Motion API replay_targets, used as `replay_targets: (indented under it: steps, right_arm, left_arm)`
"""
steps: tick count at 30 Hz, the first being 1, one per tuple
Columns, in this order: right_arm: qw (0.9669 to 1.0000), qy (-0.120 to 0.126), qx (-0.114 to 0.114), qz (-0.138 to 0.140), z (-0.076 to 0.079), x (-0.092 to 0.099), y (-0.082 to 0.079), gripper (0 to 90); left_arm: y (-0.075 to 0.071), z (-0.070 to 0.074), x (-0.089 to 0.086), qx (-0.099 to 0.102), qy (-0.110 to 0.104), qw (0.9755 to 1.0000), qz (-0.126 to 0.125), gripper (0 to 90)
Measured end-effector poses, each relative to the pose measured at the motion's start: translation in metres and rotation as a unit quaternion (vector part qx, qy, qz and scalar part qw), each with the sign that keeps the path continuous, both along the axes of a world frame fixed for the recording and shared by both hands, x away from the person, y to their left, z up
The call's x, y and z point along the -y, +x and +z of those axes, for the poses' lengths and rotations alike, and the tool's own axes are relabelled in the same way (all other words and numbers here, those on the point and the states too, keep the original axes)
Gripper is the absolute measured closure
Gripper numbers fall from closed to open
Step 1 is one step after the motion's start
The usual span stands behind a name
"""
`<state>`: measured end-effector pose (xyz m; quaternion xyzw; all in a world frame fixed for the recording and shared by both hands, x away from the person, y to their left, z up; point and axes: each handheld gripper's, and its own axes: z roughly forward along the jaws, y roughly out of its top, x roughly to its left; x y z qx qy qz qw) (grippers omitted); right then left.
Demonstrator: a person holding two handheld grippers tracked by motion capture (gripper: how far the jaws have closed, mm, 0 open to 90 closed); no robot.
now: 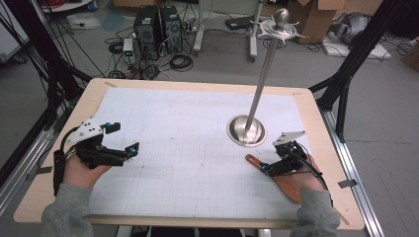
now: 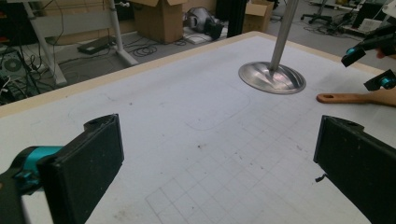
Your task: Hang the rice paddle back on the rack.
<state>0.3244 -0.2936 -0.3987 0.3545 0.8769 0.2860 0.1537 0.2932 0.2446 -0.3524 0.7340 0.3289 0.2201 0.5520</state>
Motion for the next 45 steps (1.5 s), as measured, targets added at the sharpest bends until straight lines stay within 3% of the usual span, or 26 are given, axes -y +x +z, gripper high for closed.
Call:
replay_targets:
  steps: [16,27,32,45]
  right_arm:
    - [0.9983,-0.035,-0.039,0.024,-0.014,-0.008,0.006,10.1]
    - [0.9964,-0.045,-0.059,0.040,-0.021,-0.008,0.007,16.7]
    - [0.9946,-0.047,-0.075,0.053,-0.022,-0.009,0.005,24.9]
    - [0.9942,-0.048,-0.079,0.056,-0.021,-0.008,0.004,35.5]
  left_arm:
    - [-0.003,-0.001,-0.005,-0.001,0.001,1.0000,0.006,2.0]
    - [-0.003,-0.002,-0.004,-0.002,0.001,1.0000,0.006,2.0]
    - [-0.003,-0.002,-0.004,-0.002,0.001,1.0000,0.006,2.0]
    - [-0.003,-0.003,-0.004,-0.005,0.001,1.0000,0.006,2.0]
